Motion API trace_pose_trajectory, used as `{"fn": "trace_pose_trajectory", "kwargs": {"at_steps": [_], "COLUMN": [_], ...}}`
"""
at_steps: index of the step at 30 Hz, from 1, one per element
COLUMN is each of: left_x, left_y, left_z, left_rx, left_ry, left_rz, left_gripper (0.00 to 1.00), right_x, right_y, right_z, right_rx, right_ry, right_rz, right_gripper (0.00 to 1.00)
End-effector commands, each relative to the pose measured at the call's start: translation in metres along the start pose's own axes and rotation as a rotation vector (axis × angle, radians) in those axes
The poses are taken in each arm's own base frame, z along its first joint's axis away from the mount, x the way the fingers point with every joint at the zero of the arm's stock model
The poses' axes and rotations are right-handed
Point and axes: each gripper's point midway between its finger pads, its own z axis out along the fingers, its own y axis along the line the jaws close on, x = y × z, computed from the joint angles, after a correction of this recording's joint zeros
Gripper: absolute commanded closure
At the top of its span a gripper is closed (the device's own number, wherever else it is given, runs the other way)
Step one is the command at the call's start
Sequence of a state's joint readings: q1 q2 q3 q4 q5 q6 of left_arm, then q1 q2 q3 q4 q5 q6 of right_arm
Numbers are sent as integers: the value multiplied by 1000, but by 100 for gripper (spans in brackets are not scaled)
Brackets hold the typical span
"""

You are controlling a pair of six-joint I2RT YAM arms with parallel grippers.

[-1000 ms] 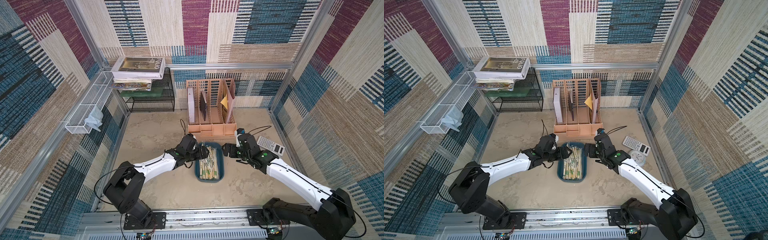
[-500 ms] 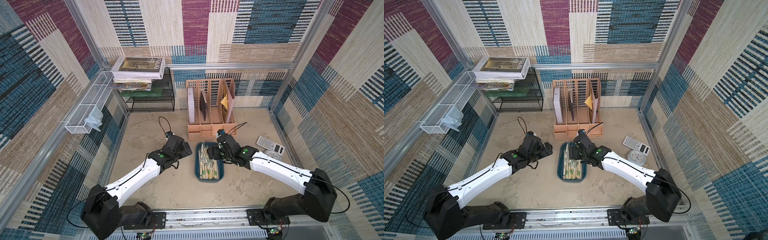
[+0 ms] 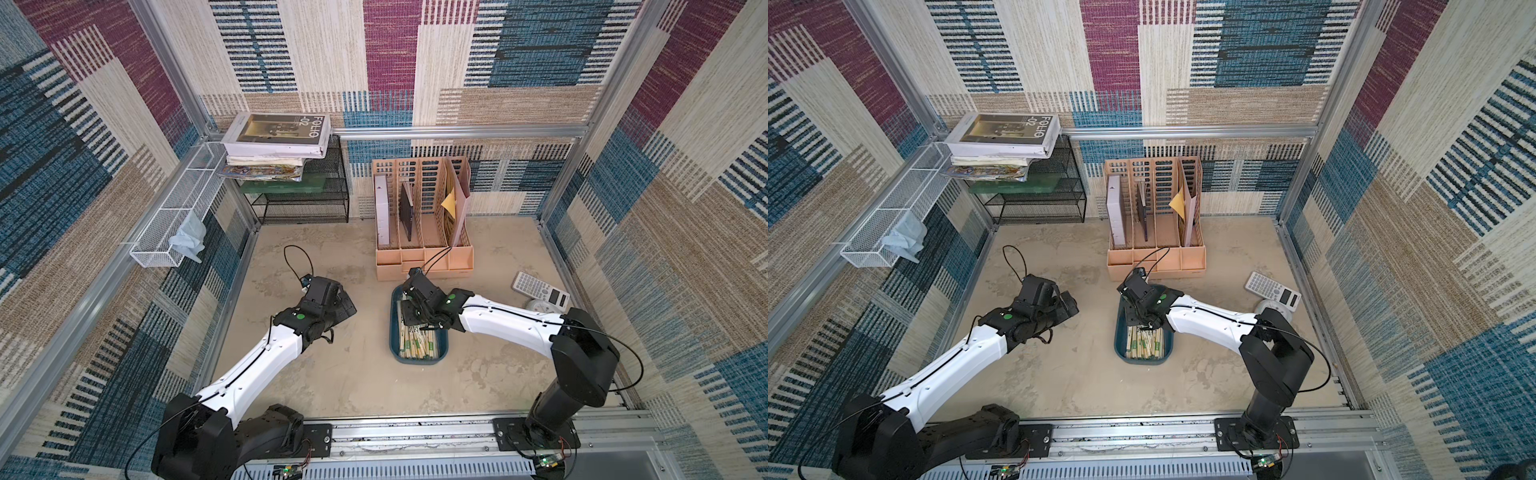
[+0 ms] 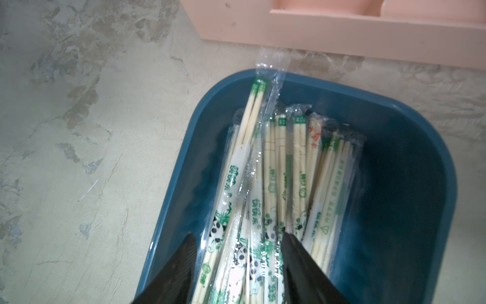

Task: Take the paired disposable chopsticks out of the storage box
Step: Pick up the paired disposable chopsticks from the storage box.

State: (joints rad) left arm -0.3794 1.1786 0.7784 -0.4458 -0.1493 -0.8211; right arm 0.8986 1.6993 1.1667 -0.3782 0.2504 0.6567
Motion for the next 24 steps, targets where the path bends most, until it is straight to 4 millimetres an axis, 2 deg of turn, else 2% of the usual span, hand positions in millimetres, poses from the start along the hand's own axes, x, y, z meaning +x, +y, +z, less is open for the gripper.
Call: {"fn": "trace_pose_trajectory", "kwargs": {"at_steps": [1,5,6,9,19,24], "left_x": [1,4,5,7,6,5], "left_y": [-3,-4,-4,-6,-10,-11], "left_z": [1,4,5,8,8,8], "left_rx": [18,25,25,31,46,50], "left_ry": [10,25,28,41,42,42], "left_rz": [11,12,12,12,10,10], "left_gripper": [1,1,1,1,1,1], "right_x": [0,2,4,6,14,15], "right_y": [5,11,11,11,11,14], "right_z": [5,12,14,19,34,37], "right_rx": [3,6,8,15,25,19], "right_ry": [6,21,25,33,64,64], "right_rz": [1,-14,-15,-15,-16,-14], "right_gripper": [48,48,52,56,57,61]}}
